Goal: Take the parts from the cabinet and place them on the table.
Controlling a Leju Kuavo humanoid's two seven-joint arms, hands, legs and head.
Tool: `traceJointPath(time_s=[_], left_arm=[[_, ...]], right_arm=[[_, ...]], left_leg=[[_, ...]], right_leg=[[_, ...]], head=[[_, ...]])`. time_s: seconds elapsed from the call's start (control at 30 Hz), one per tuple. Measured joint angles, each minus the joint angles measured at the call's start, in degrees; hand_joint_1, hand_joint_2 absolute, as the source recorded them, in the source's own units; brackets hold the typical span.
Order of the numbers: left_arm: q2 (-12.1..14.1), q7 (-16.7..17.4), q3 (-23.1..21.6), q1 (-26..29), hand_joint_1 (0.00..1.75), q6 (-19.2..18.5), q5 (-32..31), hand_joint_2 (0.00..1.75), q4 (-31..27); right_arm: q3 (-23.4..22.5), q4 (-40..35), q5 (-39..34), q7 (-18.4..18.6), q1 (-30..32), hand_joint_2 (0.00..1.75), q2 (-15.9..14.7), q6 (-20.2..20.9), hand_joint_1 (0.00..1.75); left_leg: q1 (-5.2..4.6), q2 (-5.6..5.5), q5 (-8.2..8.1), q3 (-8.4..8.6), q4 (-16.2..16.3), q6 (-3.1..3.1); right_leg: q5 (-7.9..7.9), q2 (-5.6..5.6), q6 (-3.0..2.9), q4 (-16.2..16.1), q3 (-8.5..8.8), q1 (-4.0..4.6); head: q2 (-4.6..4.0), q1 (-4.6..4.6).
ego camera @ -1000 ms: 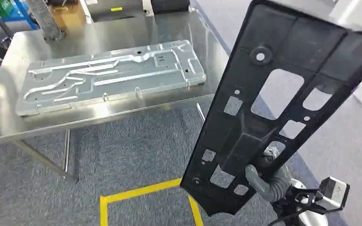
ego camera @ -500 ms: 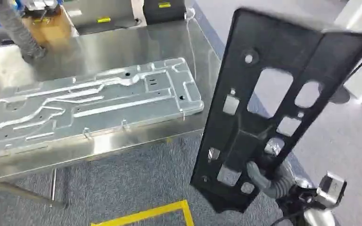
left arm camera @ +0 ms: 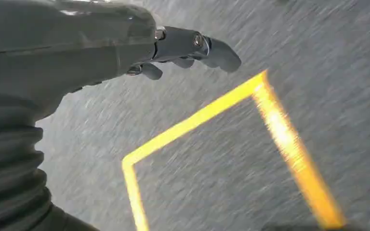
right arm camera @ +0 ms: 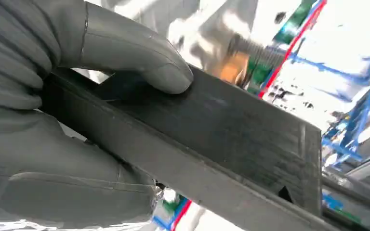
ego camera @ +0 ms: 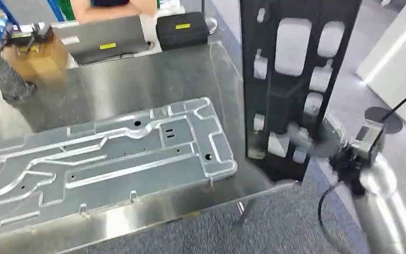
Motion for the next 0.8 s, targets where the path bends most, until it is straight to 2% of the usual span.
traceJointPath(time_s=[0.03,0.07,0.1,0.17,0.2,0.23,0.27,0.33,0.37,0.4,0.43,0.47,0.5,0.53,0.57,0.63,0.67,0.7,0.73,0.77,0.8], left_arm=[[0.02,-0.13,0.00,-0.13,0.00,0.07,-0.02,1.75,0.00],[0.02,-0.20,0.00,-0.20,0.00,0.13,-0.06,1.75,0.00],[-0.04,-0.20,0.02,-0.17,0.00,0.13,-0.07,1.75,0.00],[-0.24,-0.31,0.00,-0.14,0.00,0.11,-0.15,1.75,0.00],[-0.44,-0.37,0.00,-0.01,0.00,0.11,-0.15,1.75,0.00],[-0.61,-0.48,0.00,0.10,0.00,0.11,-0.17,1.75,0.00],[-0.70,-0.53,0.00,0.16,0.00,0.11,-0.20,1.75,0.00],[-0.79,-0.81,0.00,0.37,0.00,0.13,-0.20,1.75,0.07],[-0.79,-0.90,0.02,0.44,0.00,0.13,-0.20,1.75,0.07],[-0.77,-0.98,0.02,0.45,0.00,0.17,-0.17,1.75,0.07],[-0.79,-1.07,0.02,0.33,0.00,0.20,-0.20,1.75,0.09],[-0.77,-1.22,0.02,0.14,0.00,0.24,-0.20,1.75,0.07],[-0.68,-1.33,0.02,-0.03,0.00,0.24,-0.20,1.75,0.07],[-0.70,-1.53,0.00,-0.21,0.00,0.28,-0.20,1.75,0.07],[-0.77,-1.66,0.00,-0.28,0.00,0.28,-0.17,1.75,0.07],[-0.77,-1.99,0.00,-0.19,0.00,0.28,-0.13,1.75,0.07],[-0.77,-2.05,0.02,-0.13,0.00,0.28,-0.13,1.75,0.07],[-0.77,-2.19,0.04,0.15,0.00,0.39,-0.11,1.75,0.09],[-0.77,-2.25,0.04,0.57,0.00,0.46,-0.11,1.75,0.09],[-0.77,-2.19,0.07,0.87,0.00,0.44,-0.09,1.75,0.09],[-0.81,-2.32,0.07,1.28,0.00,0.46,-0.09,1.75,0.09]], right_arm=[[1.30,2.94,0.62,0.26,-3.86,1.75,-0.53,0.20,1.69],[3.25,6.27,1.77,0.63,-7.65,1.75,-1.12,0.09,1.69],[5.06,9.19,2.69,0.77,-10.94,1.75,-1.49,-0.02,1.69],[8.56,14.70,5.04,0.44,-16.63,1.75,-1.88,-0.68,1.69],[10.50,17.34,6.78,0.05,-19.35,1.75,-1.88,-1.46,1.69],[12.41,19.59,8.67,-0.53,-21.91,1.75,-1.88,-2.48,1.69],[14.88,22.41,10.98,-1.23,-24.47,1.75,-1.77,-3.79,1.69],[19.69,28.00,13.44,-2.05,-28.81,1.75,-1.03,-5.35,1.69],[21.83,30.19,14.70,-2.27,-31.20,1.75,-0.37,-6.12,1.69],[24.32,32.27,15.74,-2.38,-33.48,1.75,0.70,-6.69,1.69],[26.57,34.30,16.40,-2.56,-35.82,1.75,2.06,-7.30,1.69],[28.22,35.93,17.01,-2.71,-37.78,1.75,3.22,-7.95,1.69],[29.58,37.12,17.49,-2.84,-39.62,1.75,4.70,-8.39,1.69],[30.94,38.47,17.93,-2.93,-41.36,1.75,5.75,-8.74,1.69],[32.69,40.00,18.21,-2.91,-42.83,1.75,7.04,-9.14,1.69],[35.64,41.90,18.65,-2.86,-44.14,1.75,8.92,-9.53,1.69],[36.76,42.59,18.84,-2.88,-44.30,1.75,9.65,-9.62,1.69],[37.56,43.10,19.11,-2.88,-44.42,1.75,10.25,-9.79,1.69],[38.51,43.34,19.52,-2.88,-44.65,1.75,10.97,-10.07,1.69],[39.26,43.52,20.33,-2.88,-44.98,1.75,11.39,-10.58,1.69],[40.26,43.73,21.42,-2.76,-45.46,1.75,11.77,-11.38,1.69]], left_leg=[[0.13,0.04,-0.71,0.72,-0.25,0.19],[0.22,0.06,-1.51,1.55,-0.31,0.22],[0.23,0.06,-2.37,2.39,-0.32,0.26],[0.30,-0.27,-4.11,4.35,-0.32,0.18],[0.36,-0.55,-5.01,5.47,-0.32,0.05],[0.43,-0.78,-5.86,6.59,-0.32,-0.04],[0.48,-1.04,-6.75,7.58,-0.30,-0.19],[0.33,-1.34,-8.27,8.77,0.35,-0.62],[0.34,-1.75,-9.02,8.81,0.16,-1.10],[0.39,-1.64,-9.71,8.87,-0.02,-1.53],[0.34,-1.34,-9.35,9.19,1.01,-1.75],[0.17,-1.25,-9.41,9.32,0.95,-2.08],[0.38,-0.90,-9.59,8.58,2.38,-2.30],[0.41,-0.37,-9.90,7.23,5.24,-2.60],[0.70,-0.10,-10.91,4.92,9.06,-2.94],[1.25,0.11,-14.96,0.08,16.41,-3.71],[1.43,0.19,-15.93,-1.40,17.72,-4.03],[1.57,0.29,-15.39,-1.75,16.66,-4.15],[1.66,0.39,-13.14,-1.28,13.40,-4.15],[1.71,0.49,-9.72,-0.10,8.99,-4.10],[1.76,0.60,-5.05,1.25,3.64,-3.88]], right_leg=[[0.54,-0.43,0.26,4.63,-3.61,-0.04],[-1.01,-0.55,0.46,7.68,-6.84,-0.17],[-3.96,-0.59,0.71,9.04,-9.31,-0.29],[-11.04,-0.72,1.07,8.58,-13.05,-0.45],[-13.11,-0.83,1.22,7.02,-14.29,-0.50],[-12.15,-0.86,1.28,4.31,-15.08,-0.51],[-7.42,-0.85,1.18,0.56,-15.64,-0.53],[9.38,-0.75,0.67,-7.87,-16.56,-0.35],[10.30,-0.84,-0.22,-7.21,-16.15,-0.01],[10.25,-0.65,-0.70,-7.14,-16.19,0.12],[9.99,-0.66,-1.14,-7.60,-16.09,0.07],[9.79,-0.65,-1.72,-7.75,-15.28,-0.20],[9.56,-0.68,-1.94,-8.19,-14.54,-0.30],[9.21,-0.75,-2.42,-8.31,-13.96,-0.32],[8.79,-0.83,-2.62,-8.32,-13.55,-0.30],[7.69,-0.81,-2.68,-8.32,-12.42,-0.23],[7.12,-0.81,-2.66,-8.31,-11.73,-0.23],[6.56,-0.81,-2.60,-8.30,-11.01,-0.23],[5.93,-0.80,-2.44,-8.27,-10.25,-0.23],[5.35,-0.89,-2.23,-8.25,-9.47,-0.23],[4.75,-1.14,-2.03,-8.25,-8.78,-0.21]], head=[[-0.02,0.02],[0.00,0.00],[0.00,0.00],[0.00,0.00],[0.00,0.00],[-0.02,0.02],[-0.02,0.02],[0.00,0.00],[-0.02,0.09],[-0.02,-0.05],[0.00,0.00],[0.00,-0.02],[0.00,0.04],[0.00,-0.05],[0.00,-0.02],[0.00,-0.05],[-0.02,-0.05],[0.00,-0.02],[0.00,-0.02],[0.00,-0.05],[-0.02,-0.02]])
